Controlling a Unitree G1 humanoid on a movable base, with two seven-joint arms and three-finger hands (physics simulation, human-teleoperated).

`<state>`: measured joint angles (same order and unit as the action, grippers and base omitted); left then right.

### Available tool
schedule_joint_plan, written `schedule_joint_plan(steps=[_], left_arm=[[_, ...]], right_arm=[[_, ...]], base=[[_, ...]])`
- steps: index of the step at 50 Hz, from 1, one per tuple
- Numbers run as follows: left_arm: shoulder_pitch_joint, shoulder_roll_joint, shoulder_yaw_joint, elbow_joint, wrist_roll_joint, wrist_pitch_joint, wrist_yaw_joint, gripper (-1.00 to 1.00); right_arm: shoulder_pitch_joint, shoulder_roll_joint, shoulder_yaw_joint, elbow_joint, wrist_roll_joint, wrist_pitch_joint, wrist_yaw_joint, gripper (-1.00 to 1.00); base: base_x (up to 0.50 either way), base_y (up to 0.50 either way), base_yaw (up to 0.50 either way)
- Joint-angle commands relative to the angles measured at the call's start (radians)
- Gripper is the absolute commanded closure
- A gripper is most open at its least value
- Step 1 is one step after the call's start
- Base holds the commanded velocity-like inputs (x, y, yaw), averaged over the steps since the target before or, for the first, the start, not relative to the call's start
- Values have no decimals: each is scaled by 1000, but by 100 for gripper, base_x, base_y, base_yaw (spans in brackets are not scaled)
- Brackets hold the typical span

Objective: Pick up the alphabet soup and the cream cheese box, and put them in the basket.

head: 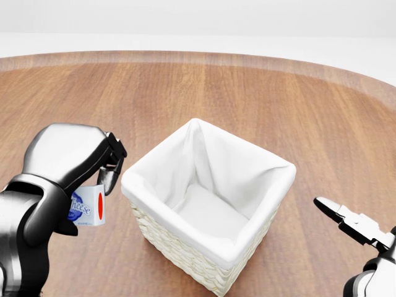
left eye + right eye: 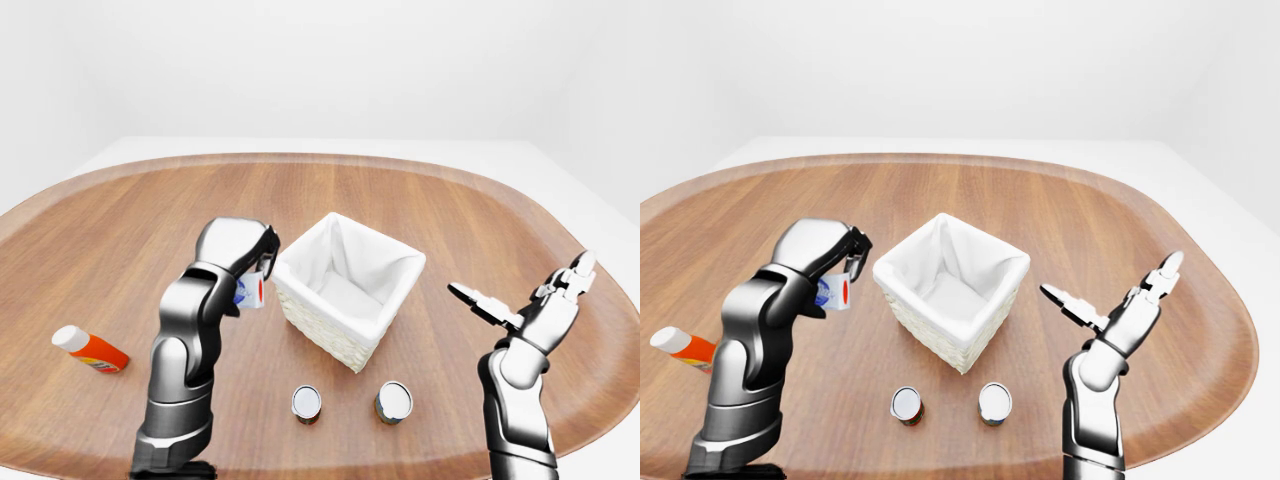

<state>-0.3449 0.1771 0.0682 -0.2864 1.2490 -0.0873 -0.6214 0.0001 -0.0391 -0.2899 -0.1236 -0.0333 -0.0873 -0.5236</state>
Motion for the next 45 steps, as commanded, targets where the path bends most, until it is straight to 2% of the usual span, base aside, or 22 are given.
schedule_joint_plan(steps=[1,6,10,13,21,29,30,35,41,45], left_arm=[[-302,-19,-83,184,35,0,-72,100],[-387,-31,-105,269,70,0,-75,100],[-438,-26,-100,363,72,0,-46,100],[-482,-30,-106,404,73,0,-58,100],[-594,-65,-143,538,124,0,-46,100],[-713,-100,-173,828,228,0,128,100],[-736,-110,-174,905,231,0,175,100],[-813,-134,-178,1121,229,0,295,100],[-895,-171,-202,1308,223,0,378,100],[-931,-187,-204,1385,204,0,407,100]], right_arm=[[1,0,-2,-4,9,0,0,-100],[2,1,-2,1,7,0,0,-100],[3,1,-1,-8,6,0,0,-100],[3,2,-2,-5,7,0,0,-100],[4,2,0,-8,11,0,0,-100],[8,3,-2,-17,18,0,0,-100],[9,4,-3,-21,22,0,0,-100],[12,6,-4,-31,24,0,0,-100],[6,4,-5,-25,25,0,0,-100],[7,3,-4,-19,22,0,0,-100]], base=[[0,0,0],[0,0,0],[0,0,0],[0,0,0],[0,0,0],[0,0,0],[0,0,0],[0,0,0],[0,0,0],[0,0,0]])
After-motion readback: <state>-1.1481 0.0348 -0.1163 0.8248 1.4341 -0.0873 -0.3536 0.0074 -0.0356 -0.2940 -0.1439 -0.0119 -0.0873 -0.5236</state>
